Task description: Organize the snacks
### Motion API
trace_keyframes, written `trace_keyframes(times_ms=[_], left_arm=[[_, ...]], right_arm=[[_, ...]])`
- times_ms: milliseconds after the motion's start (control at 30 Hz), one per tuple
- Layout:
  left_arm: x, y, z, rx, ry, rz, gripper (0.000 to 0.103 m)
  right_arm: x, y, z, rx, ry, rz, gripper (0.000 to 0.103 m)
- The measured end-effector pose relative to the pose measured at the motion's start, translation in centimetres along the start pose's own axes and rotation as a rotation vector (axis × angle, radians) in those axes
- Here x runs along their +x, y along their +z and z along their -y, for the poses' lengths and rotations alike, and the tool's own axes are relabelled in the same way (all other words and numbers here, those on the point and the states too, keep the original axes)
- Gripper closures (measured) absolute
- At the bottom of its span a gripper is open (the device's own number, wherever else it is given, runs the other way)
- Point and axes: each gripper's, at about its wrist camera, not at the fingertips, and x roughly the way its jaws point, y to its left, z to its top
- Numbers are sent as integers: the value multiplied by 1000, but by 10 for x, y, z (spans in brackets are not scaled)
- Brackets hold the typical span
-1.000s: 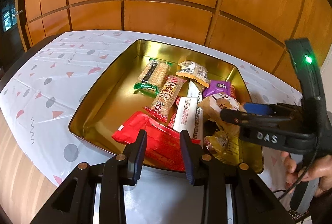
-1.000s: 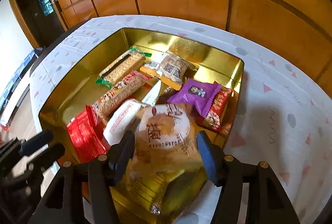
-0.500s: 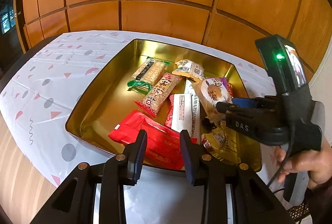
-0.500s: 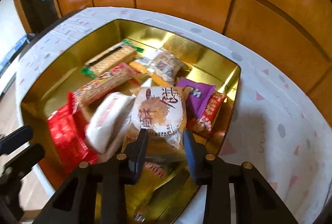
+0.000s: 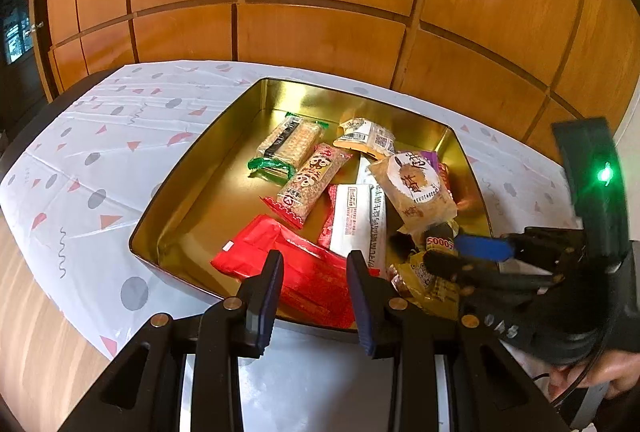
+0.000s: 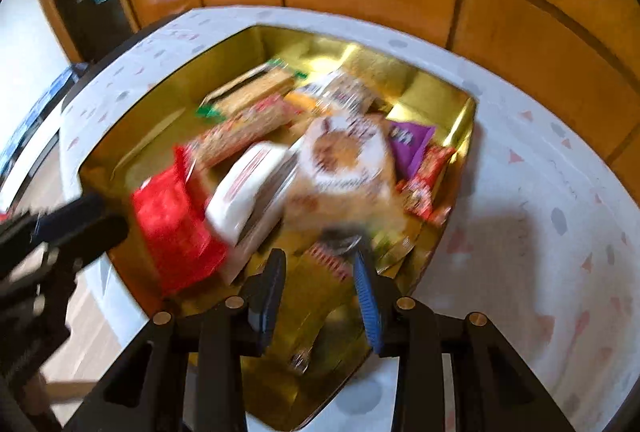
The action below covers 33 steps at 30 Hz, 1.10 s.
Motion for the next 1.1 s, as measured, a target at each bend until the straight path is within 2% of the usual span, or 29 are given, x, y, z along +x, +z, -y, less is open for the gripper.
trace_keyframes(times_ms=[300, 500, 700, 967, 1100], left_arm=[[-11, -1, 7, 23, -2, 23, 69], [-18, -2, 14, 37, -4, 38, 69], [-26, -4, 21, 57, -5, 64, 69], [-35, -12, 32, 80, -12, 86, 68], [-36, -17, 36, 91, -5, 87, 68]], right_arm=[[3, -8, -4, -8, -20, 0, 67], [-28, -18, 4, 57, -29, 95, 67], [-57, -39, 9, 132, -71, 175, 61], [-76, -71, 13, 240, -134, 226, 56], [-81, -81, 11, 256, -175, 246, 54]])
